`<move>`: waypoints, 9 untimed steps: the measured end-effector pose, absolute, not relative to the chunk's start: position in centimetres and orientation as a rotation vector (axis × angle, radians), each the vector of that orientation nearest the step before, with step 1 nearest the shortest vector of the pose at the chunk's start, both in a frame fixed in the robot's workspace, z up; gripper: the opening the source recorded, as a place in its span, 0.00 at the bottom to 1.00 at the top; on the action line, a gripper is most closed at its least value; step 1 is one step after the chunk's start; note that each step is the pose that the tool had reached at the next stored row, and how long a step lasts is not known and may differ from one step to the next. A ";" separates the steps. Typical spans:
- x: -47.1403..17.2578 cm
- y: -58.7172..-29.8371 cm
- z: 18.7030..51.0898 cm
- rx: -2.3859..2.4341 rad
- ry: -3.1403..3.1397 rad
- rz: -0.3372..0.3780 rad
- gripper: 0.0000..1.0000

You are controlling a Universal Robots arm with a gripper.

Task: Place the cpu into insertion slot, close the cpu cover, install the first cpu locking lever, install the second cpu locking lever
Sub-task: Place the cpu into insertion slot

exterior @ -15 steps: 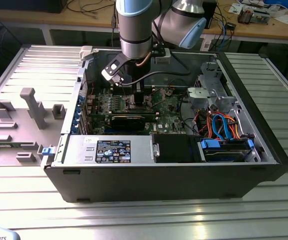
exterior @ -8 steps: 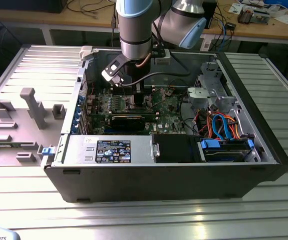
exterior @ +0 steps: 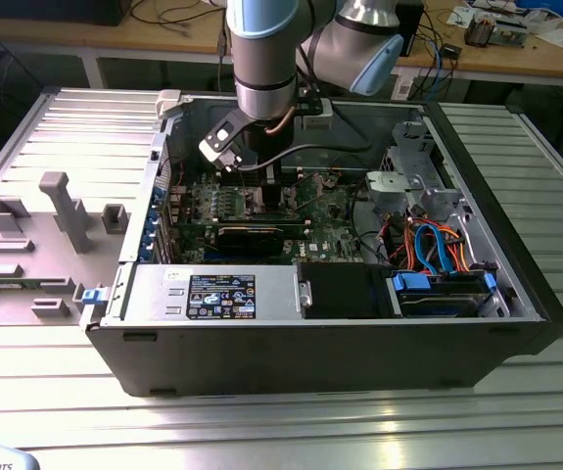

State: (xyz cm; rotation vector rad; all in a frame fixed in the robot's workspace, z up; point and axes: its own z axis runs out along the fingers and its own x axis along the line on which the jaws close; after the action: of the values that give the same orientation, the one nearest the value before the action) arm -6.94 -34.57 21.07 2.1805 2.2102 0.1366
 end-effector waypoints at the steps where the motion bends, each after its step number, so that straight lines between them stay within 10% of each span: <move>1: -6.9 -34.6 20.8 2.180 2.210 0.137 0.54; 9: -6.9 -34.6 20.0 2.185 2.204 0.137 0.54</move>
State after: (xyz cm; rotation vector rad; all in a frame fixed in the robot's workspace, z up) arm -6.94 -34.57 19.97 2.1855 2.2045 0.1368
